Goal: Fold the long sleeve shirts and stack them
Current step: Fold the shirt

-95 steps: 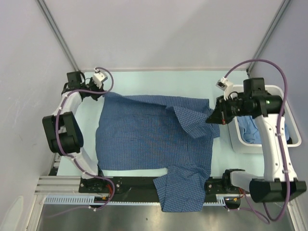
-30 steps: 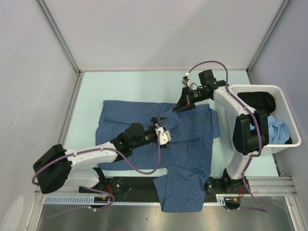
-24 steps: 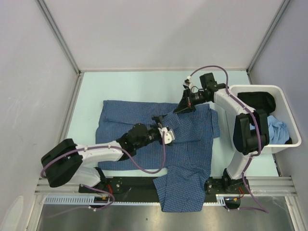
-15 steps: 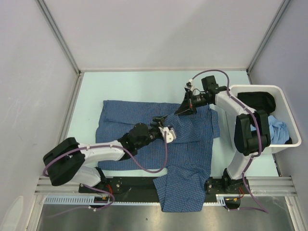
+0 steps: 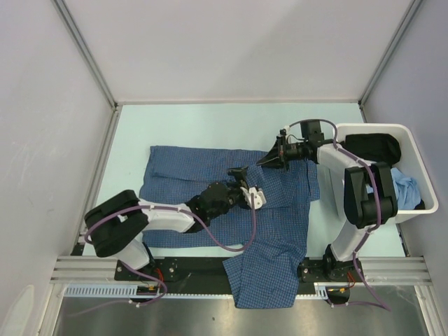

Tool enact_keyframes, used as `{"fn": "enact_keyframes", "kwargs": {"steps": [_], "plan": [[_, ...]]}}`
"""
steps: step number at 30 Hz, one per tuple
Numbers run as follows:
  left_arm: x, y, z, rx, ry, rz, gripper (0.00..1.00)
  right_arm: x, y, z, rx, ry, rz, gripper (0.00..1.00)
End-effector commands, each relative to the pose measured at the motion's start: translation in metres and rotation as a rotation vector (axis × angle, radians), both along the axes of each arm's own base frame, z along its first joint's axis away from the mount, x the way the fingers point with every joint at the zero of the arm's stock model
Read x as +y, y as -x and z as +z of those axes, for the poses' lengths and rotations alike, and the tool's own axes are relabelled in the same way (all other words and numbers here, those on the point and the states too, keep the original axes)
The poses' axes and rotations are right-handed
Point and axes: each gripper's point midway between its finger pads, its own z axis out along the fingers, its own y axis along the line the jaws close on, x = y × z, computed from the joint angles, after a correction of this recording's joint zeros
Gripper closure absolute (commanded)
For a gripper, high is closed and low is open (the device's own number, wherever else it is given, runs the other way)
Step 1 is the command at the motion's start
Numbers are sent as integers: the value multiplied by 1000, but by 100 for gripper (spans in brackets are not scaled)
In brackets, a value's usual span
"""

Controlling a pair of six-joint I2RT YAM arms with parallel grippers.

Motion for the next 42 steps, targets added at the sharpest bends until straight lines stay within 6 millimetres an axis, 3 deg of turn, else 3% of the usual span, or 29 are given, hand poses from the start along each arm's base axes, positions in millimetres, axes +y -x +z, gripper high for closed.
{"fn": "enact_keyframes", "kwargs": {"steps": [1, 3, 6, 7, 8, 9, 10, 11, 13, 15, 16, 17, 18, 19, 20, 21, 22, 24, 25, 27, 28, 30, 32, 38, 42], "plan": [[-11, -10, 26, -61, 71, 27, 3, -2, 2, 38, -52, -65, 1, 100], [-11, -10, 22, -63, 59, 34, 3, -4, 2, 39, -54, -69, 3, 100], [-3, -20, 27, -86, 75, 100, 12, -3, 9, 39, -67, -66, 18, 100], [1, -22, 30, -76, 99, 121, 26, -4, 12, 37, -49, -55, 19, 100], [7, -26, 43, -78, 135, 144, 33, -4, 15, 35, -45, -46, 21, 100], [10, -26, 44, -59, 132, 137, 39, -6, 16, 32, -48, -38, 21, 100], [11, -24, 46, -31, 141, 127, 56, -9, 18, 27, -40, -20, 18, 100], [13, -23, 48, -15, 142, 116, 63, -11, 19, 27, -49, -15, 14, 100], [13, -10, 49, 32, 127, 61, 88, -14, 18, 24, -53, -2, 5, 100], [14, 6, 53, 71, 120, -4, 100, -17, 15, 27, -70, 2, -3, 90], [14, 13, 56, 81, 120, -40, 100, -20, 15, 23, -95, 22, -2, 68], [14, 21, 57, 92, 116, -76, 100, -24, 9, 30, -137, 38, -4, 58], [11, 35, 50, 132, 89, -141, 100, -29, 6, 29, -178, 61, 0, 49], [13, 42, 60, 132, 96, -173, 100, -40, 7, 24, -148, 128, -11, 41], [13, 48, 58, 155, 84, -199, 100, -50, 4, 20, -303, 184, 36, 41], [15, 57, 51, 207, 37, -233, 100, -57, -8, 31, -401, 237, 40, 40], [13, 71, 51, 240, 29, -304, 100, -77, -13, 18, -391, 366, 26, 40], [13, 85, 46, 320, 2, -371, 100, -90, -23, 14, -488, 442, 47, 40], [10, 98, 47, 359, 3, -441, 100, -100, -29, -2, -481, 528, 54, 41], [7, 108, 51, 416, 7, -490, 100, -106, -36, -17, -502, 576, 83, 46], [6, 113, 54, 435, 8, -522, 100, -111, -46, -29, -498, 617, 82, 53], [2, 127, 62, 476, 5, -602, 100, -112, -53, -40, -541, 655, 118, 62], [1, 132, 61, 515, -5, -621, 100, -110, -62, -55, -568, 705, 148, 64], [-4, 143, 83, 524, -26, -725, 100, -117, -86, -95, -607, 824, 181, 72], [-6, 151, 105, 501, -37, -797, 100, -113, -97, -97, -635, 812, 159, 73]]}}
